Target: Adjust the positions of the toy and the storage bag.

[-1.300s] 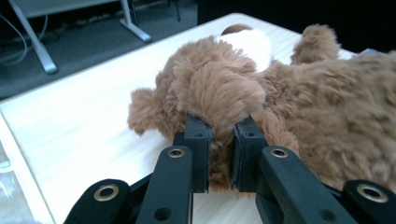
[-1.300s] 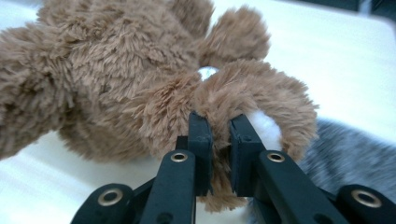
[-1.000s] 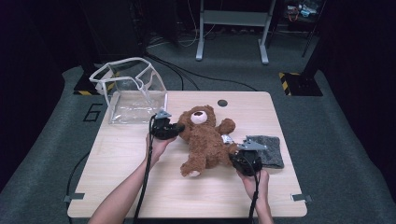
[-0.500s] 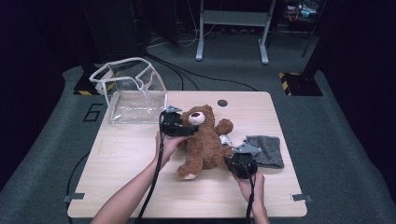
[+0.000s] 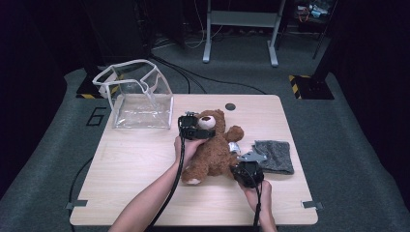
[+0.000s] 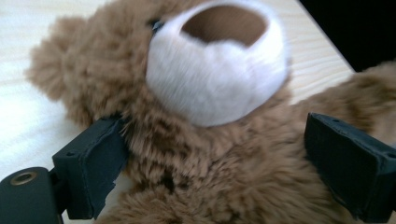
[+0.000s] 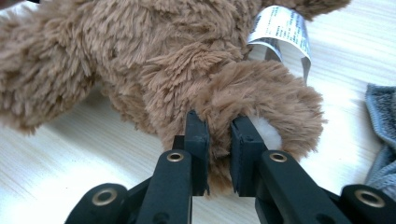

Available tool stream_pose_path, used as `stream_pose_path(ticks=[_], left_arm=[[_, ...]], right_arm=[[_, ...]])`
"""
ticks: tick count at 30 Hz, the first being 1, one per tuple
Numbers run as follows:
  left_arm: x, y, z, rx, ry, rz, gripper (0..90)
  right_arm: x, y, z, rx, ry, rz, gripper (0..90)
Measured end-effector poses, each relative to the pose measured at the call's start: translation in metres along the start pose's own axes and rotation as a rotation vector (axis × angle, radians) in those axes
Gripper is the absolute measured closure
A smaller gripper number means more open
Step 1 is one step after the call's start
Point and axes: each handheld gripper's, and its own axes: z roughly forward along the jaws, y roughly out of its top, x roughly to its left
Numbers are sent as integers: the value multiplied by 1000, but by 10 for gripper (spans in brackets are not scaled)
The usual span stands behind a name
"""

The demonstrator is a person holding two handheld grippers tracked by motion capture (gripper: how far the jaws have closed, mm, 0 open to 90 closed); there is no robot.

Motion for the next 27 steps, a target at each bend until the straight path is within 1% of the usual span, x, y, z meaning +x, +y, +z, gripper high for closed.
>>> stream_pose_path(ticks=[1,2,3,4,5,7,8,9,10,11,12,13,14,15,16,18,19,21,22,24,25,26,27], left_arm=[[-1,-1,5,8,-1,-7,78],[-2,-2,7,12,1,-4,76],[-2,-1,8,20,6,6,73],[-3,-1,9,22,11,17,70],[-3,-1,9,25,12,23,69],[-2,-1,10,23,14,23,66],[0,-2,9,22,10,23,65],[0,-2,10,14,8,20,63],[0,-2,10,9,7,18,60],[0,-3,10,1,2,17,60],[1,-3,9,-1,0,17,57],[1,-4,9,-14,-13,10,49],[1,-4,9,-26,-12,13,45],[1,-5,9,-31,-24,7,38],[2,-5,9,-42,-26,5,30],[1,-6,10,-50,-37,11,12],[1,-6,11,-52,-36,15,5],[0,-6,13,-45,-33,30,0],[-1,-6,14,-48,-31,34,0],[-2,-6,16,-38,-21,50,0],[-2,-6,16,-38,-21,50,0],[-3,-6,19,-30,-12,53,0],[-4,-7,21,-25,-13,53,0]], right_arm=[[1,0,1,-2,-4,6,786],[1,0,1,1,-3,5,774],[-2,-1,1,2,2,-13,740],[-3,-2,1,4,0,-3,689],[-5,-3,0,3,5,4,616],[-11,-6,-2,-12,10,33,400],[-14,-8,-4,-19,8,48,320],[-19,-13,-7,-50,8,74,245],[-22,-16,-10,-65,5,82,173],[-26,-19,-13,-77,3,86,134],[-30,-24,-17,-92,4,101,142],[-33,-27,-19,-99,0,110,135],[-36,-31,-20,-100,-10,119,121],[-38,-36,-20,-101,-22,116,110],[-40,-40,-20,-88,-34,124,93],[-44,-50,-17,-66,-61,117,71],[-45,-53,-16,-58,-63,124,58],[-46,-60,-11,-37,-74,127,49],[-47,-62,-10,-29,-88,123,48],[-48,-66,-7,-21,-94,124,47],[-48,-68,-6,-16,-99,115,47],[-48,-69,-5,-9,-101,120,47],[-49,-70,-4,-9,-102,118,49]])
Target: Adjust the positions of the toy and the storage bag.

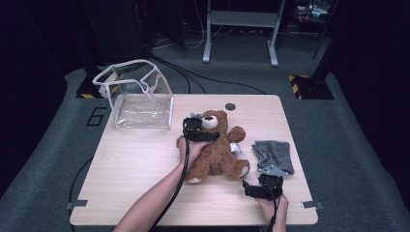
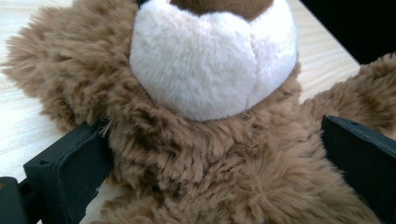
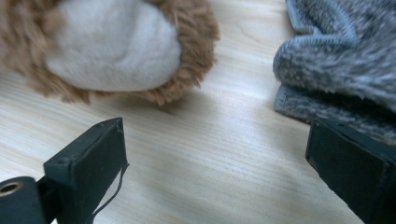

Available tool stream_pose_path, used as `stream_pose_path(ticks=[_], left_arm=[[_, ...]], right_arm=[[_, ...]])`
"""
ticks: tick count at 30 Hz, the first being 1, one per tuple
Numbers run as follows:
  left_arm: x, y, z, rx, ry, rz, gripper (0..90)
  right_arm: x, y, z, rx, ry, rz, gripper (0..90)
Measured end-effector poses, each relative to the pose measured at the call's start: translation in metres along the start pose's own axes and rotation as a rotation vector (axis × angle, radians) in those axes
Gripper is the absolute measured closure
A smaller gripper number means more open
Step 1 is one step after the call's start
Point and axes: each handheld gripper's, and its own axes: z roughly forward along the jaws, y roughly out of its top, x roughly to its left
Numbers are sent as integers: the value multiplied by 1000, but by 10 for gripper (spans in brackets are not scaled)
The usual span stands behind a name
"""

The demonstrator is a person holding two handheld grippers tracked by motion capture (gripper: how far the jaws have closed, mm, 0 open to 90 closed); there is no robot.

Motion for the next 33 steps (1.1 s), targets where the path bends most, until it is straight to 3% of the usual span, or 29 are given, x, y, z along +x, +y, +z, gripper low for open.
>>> stream_pose_path(ticks=[4,7,13,17,19,22,25,27,28,31,33], left_arm=[[1,-5,9,31,-13,-32,10],[2,-7,12,29,-27,-35,109],[2,-7,10,15,-30,25,450],[1,-8,5,-11,-22,72,560],[0,-9,2,-29,-17,94,579],[0,-11,-3,-68,-31,89,589],[2,-13,-10,-95,-54,87,598],[2,-13,-12,-103,-55,81,603],[1,-13,-17,-136,-64,83,605],[-3,-12,-27,-193,-74,96,607],[-4,-10,-37,-219,-78,127,609]], right_arm=[[-2,-4,4,12,-2,12,58],[-3,-6,3,11,-13,12,68],[-8,-7,2,19,-9,20,76],[-11,-6,3,19,-16,9,77],[-14,-7,3,18,-25,2,78],[-15,-8,3,16,-27,-1,64],[-11,-7,5,39,-45,-45,20],[-10,-7,6,41,-48,-47,0],[-10,-7,6,47,-46,-26,0],[-11,-7,6,43,-50,-29,0],[-11,-8,6,39,-57,-28,0]])
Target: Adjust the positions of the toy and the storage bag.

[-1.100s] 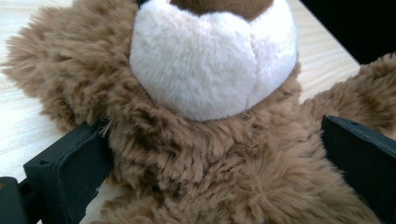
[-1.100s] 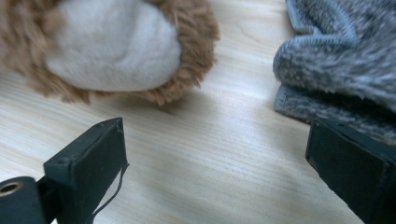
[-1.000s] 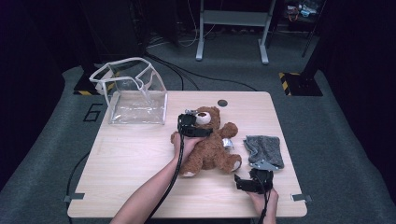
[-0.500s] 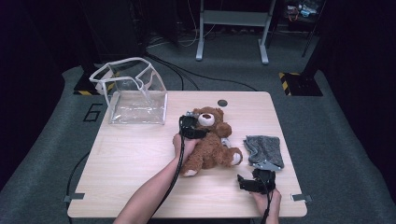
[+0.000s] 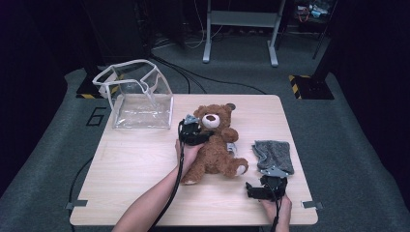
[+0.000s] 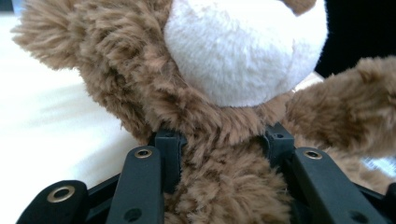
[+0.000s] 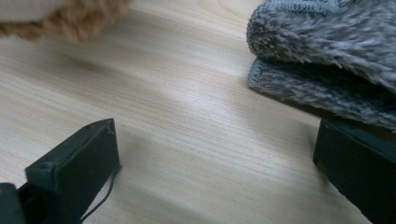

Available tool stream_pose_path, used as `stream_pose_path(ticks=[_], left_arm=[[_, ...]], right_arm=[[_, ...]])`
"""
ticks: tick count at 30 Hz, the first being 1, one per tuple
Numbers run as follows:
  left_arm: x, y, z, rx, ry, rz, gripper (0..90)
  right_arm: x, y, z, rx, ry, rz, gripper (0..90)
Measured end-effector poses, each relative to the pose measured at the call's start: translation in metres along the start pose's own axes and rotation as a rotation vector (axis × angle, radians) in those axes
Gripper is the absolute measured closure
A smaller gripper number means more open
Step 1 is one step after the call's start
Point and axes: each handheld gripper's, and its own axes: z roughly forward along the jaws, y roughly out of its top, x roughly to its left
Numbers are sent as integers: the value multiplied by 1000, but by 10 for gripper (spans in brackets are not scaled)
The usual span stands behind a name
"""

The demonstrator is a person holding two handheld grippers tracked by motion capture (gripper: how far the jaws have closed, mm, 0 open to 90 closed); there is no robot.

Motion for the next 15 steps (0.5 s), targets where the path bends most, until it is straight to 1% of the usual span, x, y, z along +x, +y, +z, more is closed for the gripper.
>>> stream_pose_path(ticks=[1,3,4,5,6,7,8,9,11,13,15], left_arm=[[0,1,-3,-11,-2,20,610],[-2,3,-9,-32,0,43,612],[-2,5,-13,-40,0,54,613],[-2,5,-16,-57,0,57,613],[-2,6,-18,-63,1,63,614],[-1,7,-21,-69,4,82,613],[-1,7,-24,-85,5,81,613],[-1,8,-26,-85,2,82,613],[0,9,-31,-98,1,82,613],[3,11,-36,-104,0,99,613],[5,12,-43,-111,-4,107,613]], right_arm=[[0,0,0,0,-1,2,0],[0,0,0,-1,-2,2,0],[1,0,0,-7,-11,15,0],[1,0,1,-8,-12,15,0],[1,0,0,-9,-12,14,0],[1,0,0,-10,-13,13,0],[1,0,0,-11,-14,13,0],[1,0,0,-11,-12,8,0],[1,0,0,-11,-14,14,0],[1,0,1,-10,-14,16,0],[1,0,1,-11,-13,12,0]])
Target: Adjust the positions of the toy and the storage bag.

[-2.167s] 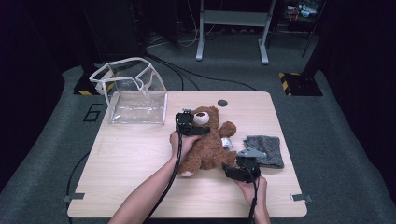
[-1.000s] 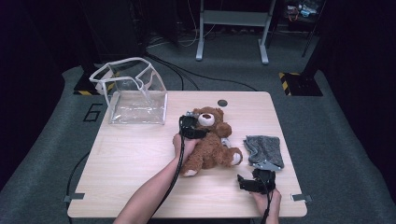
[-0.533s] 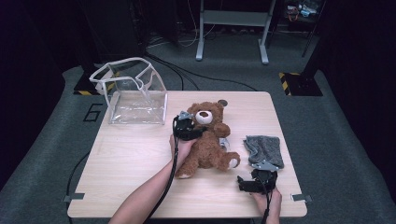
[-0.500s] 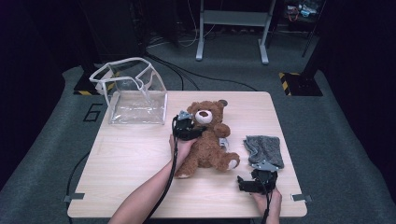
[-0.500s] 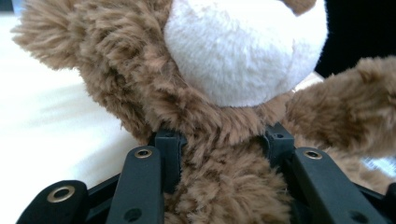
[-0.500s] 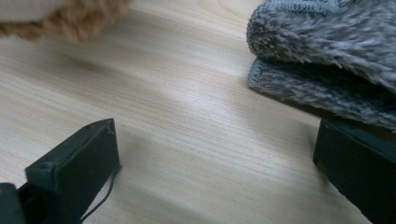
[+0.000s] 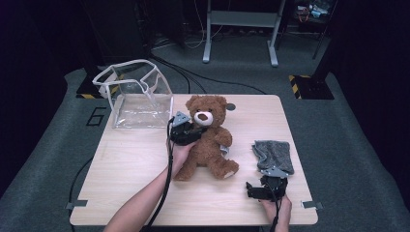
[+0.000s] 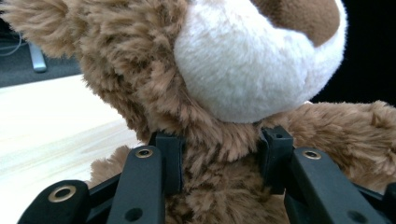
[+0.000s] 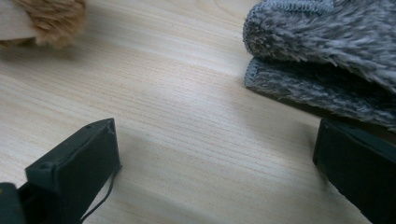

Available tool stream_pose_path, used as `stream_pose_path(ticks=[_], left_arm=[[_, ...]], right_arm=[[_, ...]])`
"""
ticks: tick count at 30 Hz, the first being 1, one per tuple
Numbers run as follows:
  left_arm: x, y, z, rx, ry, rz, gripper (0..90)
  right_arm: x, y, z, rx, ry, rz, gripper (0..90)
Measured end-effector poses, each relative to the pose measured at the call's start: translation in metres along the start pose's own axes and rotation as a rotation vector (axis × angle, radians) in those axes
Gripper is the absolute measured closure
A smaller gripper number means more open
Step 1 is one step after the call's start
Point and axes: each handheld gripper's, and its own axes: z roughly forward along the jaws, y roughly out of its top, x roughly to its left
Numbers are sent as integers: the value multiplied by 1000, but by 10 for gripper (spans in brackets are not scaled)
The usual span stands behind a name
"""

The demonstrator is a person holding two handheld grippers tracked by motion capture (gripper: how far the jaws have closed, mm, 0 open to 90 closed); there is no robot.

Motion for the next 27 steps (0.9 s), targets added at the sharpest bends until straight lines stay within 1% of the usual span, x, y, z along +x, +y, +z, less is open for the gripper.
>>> stream_pose_path(ticks=[1,4,10,14,18,19,21,22,23,24,26,27], left_arm=[[1,1,-2,-1,0,-2,613],[5,2,-11,-4,-2,12,613],[13,6,-28,-13,-9,17,613],[17,10,-41,-21,-6,30,614],[23,12,-58,-33,3,47,614],[25,13,-63,-33,9,59,614],[29,14,-73,-32,14,53,614],[31,14,-77,-30,17,65,613],[33,15,-83,-25,17,60,613],[35,15,-86,-27,21,67,613],[41,15,-97,-17,25,66,613],[43,15,-101,-24,34,64,613]], right_arm=[[0,0,0,0,0,0,0],[0,0,0,0,0,2,0],[0,0,0,1,0,3,0],[0,0,0,0,0,3,0],[0,0,0,2,2,2,0],[0,0,0,2,2,2,0],[0,0,0,2,2,3,0],[0,0,0,4,2,4,0],[0,0,0,3,2,4,0],[1,0,0,4,2,8,0],[1,0,0,3,0,8,0],[1,0,0,3,0,8,0]])
